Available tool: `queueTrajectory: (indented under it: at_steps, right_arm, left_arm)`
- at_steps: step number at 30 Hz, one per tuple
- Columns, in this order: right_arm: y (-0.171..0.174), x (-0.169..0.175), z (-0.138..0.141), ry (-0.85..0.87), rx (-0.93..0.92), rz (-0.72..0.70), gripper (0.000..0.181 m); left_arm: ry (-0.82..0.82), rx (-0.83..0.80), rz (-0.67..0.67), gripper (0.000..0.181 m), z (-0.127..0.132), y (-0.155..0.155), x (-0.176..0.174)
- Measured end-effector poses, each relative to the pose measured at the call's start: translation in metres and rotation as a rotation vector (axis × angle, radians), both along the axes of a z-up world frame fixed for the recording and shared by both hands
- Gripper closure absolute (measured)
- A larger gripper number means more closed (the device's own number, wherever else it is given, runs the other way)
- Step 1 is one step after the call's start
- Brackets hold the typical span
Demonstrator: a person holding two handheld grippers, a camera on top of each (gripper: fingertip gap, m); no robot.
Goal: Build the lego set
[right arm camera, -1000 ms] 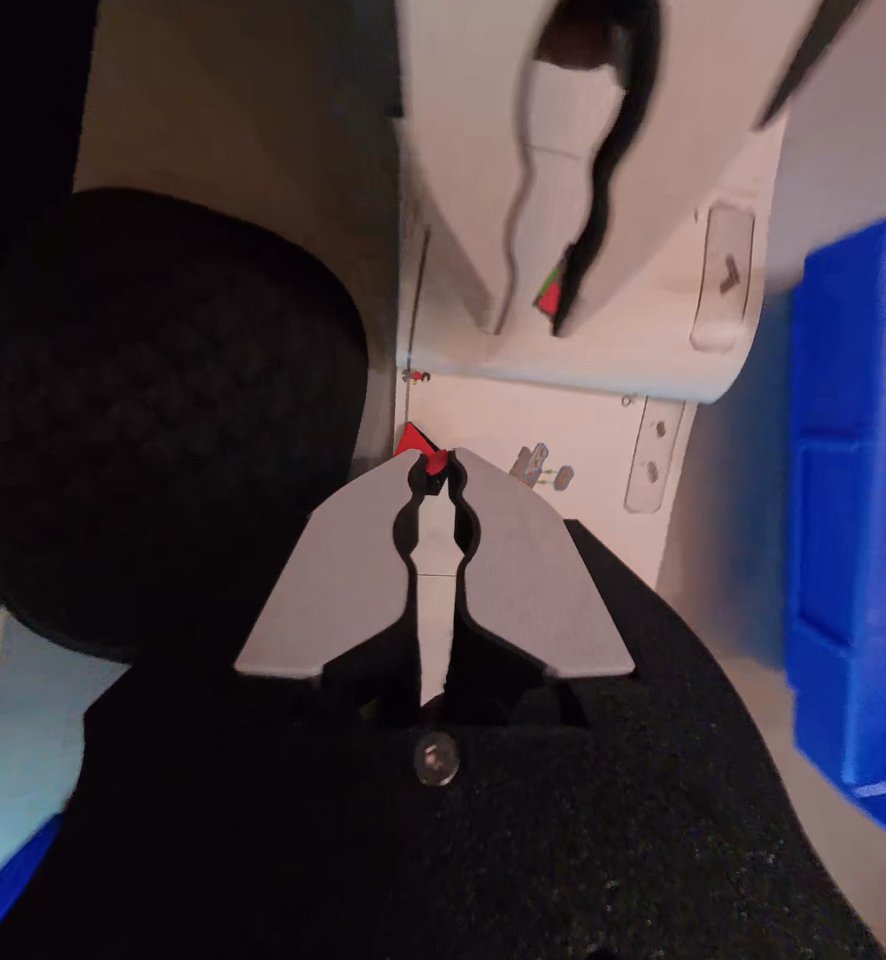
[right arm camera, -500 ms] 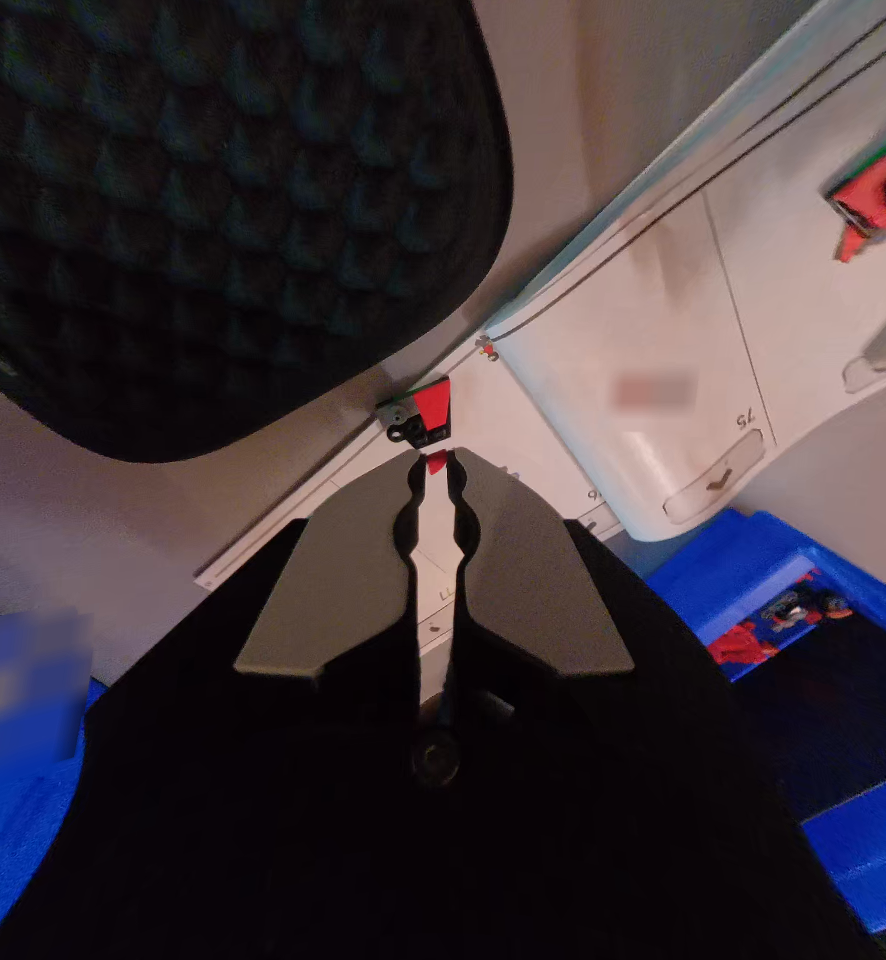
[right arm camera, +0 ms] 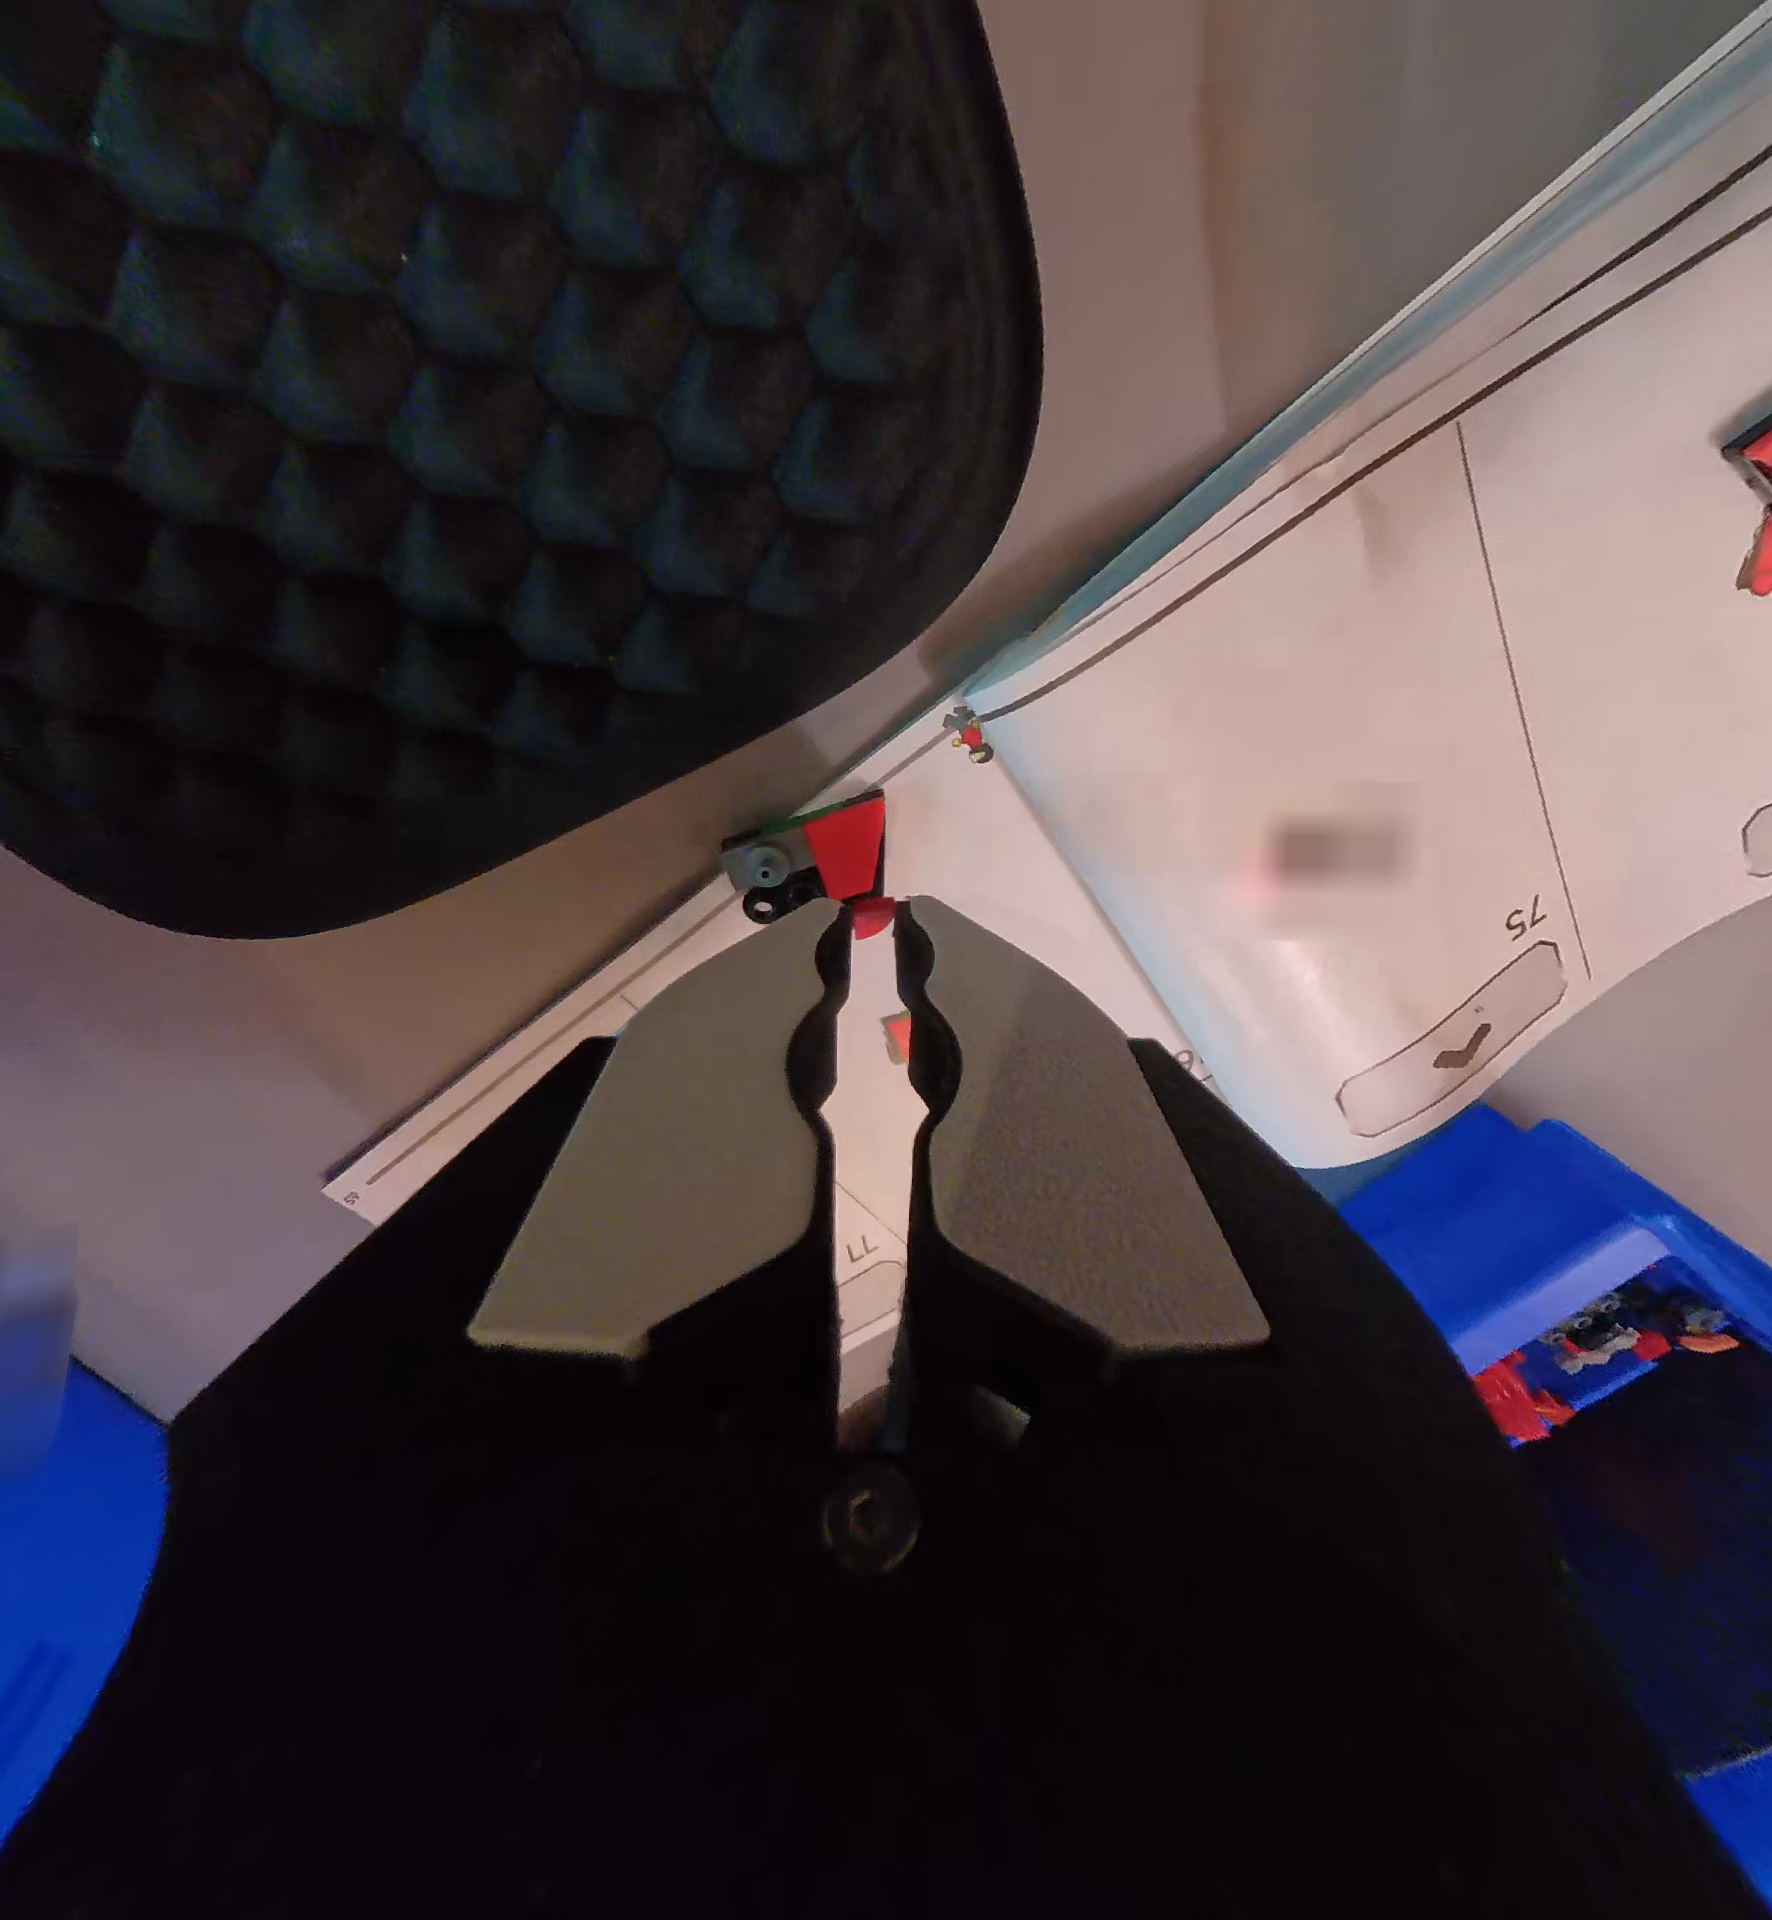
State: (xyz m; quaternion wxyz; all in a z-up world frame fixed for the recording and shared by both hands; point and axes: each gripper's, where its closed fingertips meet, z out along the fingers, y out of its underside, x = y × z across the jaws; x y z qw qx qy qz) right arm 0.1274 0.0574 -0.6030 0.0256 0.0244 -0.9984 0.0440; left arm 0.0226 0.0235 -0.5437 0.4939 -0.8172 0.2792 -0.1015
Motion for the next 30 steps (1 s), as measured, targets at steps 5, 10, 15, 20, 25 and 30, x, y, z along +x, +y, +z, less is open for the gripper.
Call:
queueTrajectory:
  at_steps: [5,10,15,20,25,30]
  right_arm:
    - [0.001,0.002,-0.002,-0.016,-0.008,0.007,0.173]
    - [0.002,0.003,-0.004,-0.036,0.005,0.023,0.172]
    - [0.001,0.004,-0.004,-0.049,0.011,0.028,0.169]
    - [0.000,0.005,-0.004,-0.061,0.018,0.032,0.169]
    - [0.002,0.003,0.001,-0.063,-0.001,-0.012,0.169]
    - [-0.001,-0.004,0.032,-0.093,-0.242,-0.435,0.171]
  left_arm:
    - [-0.009,-0.004,0.012,0.168,0.000,0.004,-0.005]
    - [-0.007,-0.005,0.011,0.168,-0.002,0.004,-0.005]
    - [-0.008,-0.005,0.011,0.168,-0.002,0.004,-0.005]
    - [-0.010,-0.009,0.011,0.168,-0.004,0.004,-0.006]
    - [-0.012,-0.008,0.006,0.168,-0.004,0.004,-0.005]
    - [-0.027,-0.023,-0.042,0.168,-0.005,0.003,0.005]
